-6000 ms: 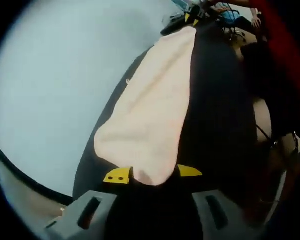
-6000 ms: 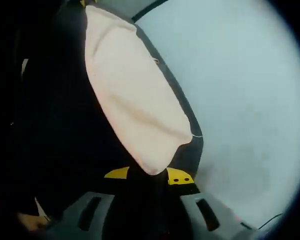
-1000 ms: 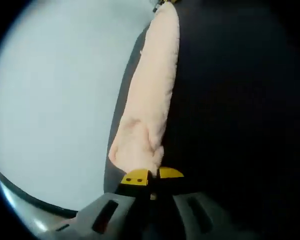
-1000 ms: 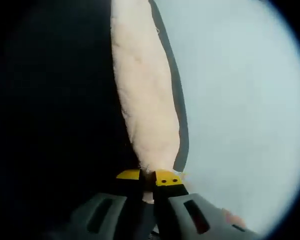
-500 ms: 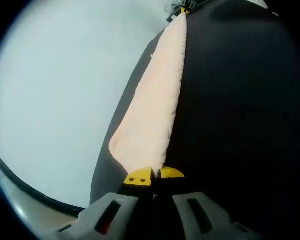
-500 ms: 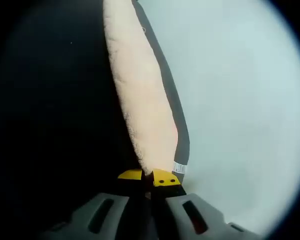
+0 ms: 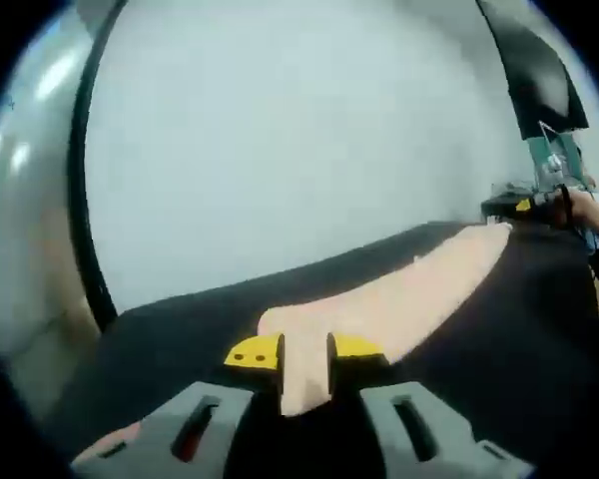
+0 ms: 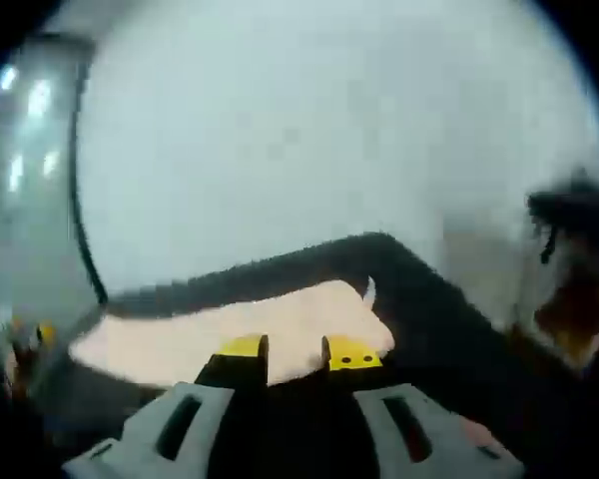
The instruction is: Fold the towel on the table until its edges align and the towel forms a compact rectangular stack.
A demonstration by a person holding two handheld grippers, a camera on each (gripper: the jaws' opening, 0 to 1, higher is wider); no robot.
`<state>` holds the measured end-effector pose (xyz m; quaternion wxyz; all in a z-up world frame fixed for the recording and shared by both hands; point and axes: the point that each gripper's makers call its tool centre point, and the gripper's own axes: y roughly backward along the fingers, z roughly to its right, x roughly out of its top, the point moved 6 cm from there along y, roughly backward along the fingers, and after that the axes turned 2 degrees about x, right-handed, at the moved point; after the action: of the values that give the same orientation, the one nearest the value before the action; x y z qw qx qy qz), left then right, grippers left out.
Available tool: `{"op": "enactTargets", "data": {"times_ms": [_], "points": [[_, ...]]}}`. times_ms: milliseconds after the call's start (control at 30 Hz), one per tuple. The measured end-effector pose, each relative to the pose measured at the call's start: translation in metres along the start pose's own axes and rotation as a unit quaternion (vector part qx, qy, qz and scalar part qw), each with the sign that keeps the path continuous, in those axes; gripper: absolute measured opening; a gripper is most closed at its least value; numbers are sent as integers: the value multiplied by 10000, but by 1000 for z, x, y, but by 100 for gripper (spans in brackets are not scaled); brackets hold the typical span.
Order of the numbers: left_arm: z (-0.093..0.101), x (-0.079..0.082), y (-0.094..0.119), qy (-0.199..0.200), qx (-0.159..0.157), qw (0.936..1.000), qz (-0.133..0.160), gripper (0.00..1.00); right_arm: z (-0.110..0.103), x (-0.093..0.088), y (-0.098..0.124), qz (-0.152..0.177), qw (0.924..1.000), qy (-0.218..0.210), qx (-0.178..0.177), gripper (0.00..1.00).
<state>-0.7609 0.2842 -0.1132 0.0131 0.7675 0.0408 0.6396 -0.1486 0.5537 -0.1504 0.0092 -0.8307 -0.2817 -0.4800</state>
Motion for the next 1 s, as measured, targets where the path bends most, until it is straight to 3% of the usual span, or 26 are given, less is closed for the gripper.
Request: {"op": "enactTargets", "data": {"times_ms": [33,100,133,167,233,300,333,367,400,433,500,600,667,700,733,767,933,1000], "points": [[7,4,-4,-119,68,9998,146,29,5,-3,-3,41,9966,-822,-31,22],[4,6,-12,-714,282,9966,303,36,21,-10,-9,152,9761,-2149,-291,24],[0,5,-15,-655,472,9959,415,35,27,-13,-13,195,9653,-2559,-488,27],[-4,2,-18,-517,572,9954,562,32,25,-15,-16,223,9635,-2638,-395,28],[-7,-4,-17,93,591,9940,914,32,27,-18,-22,284,9598,-2727,-608,29],[-17,-16,-15,624,733,9883,1180,32,18,-29,-30,185,9531,-2951,-651,33],[-20,-23,-13,585,789,9915,857,31,18,-28,-31,251,9530,-2931,-718,31],[-23,-24,-9,266,916,9932,668,31,22,-25,-33,344,9530,-2858,-944,29],[-25,-20,-6,-168,1010,9907,895,31,22,-23,-37,376,9518,-2892,-948,30],[-24,-22,-7,-71,985,9911,896,31,22,-21,-39,465,9485,-2969,-1003,30],[-16,-34,-9,297,830,9945,569,30,24,-24,-43,472,9468,-2963,-1165,23],[-5,-35,-15,-130,667,9969,401,30,29,-24,-53,381,9561,-2529,-1429,11],[1,-37,-21,-228,538,9977,356,30,22,-30,-50,386,9661,-2201,-1294,3],[5,-37,-20,-309,502,9977,324,30,24,-26,-52,435,9640,-2288,-1286,2],[7,-38,-21,-382,483,9977,288,30,20,-18,-54,736,9633,-2350,-1070,2],[7,-39,-21,-418,480,9976,261,30,15,-16,-51,839,9625,-2387,-973,2],[3,-39,-21,-380,473,9978,269,30,-11,5,-57,1205,9728,-1848,-703,1],[1,-38,-19,-192,487,9980,359,29,-33,10,-62,1286,9798,-1448,-503,1]]}}
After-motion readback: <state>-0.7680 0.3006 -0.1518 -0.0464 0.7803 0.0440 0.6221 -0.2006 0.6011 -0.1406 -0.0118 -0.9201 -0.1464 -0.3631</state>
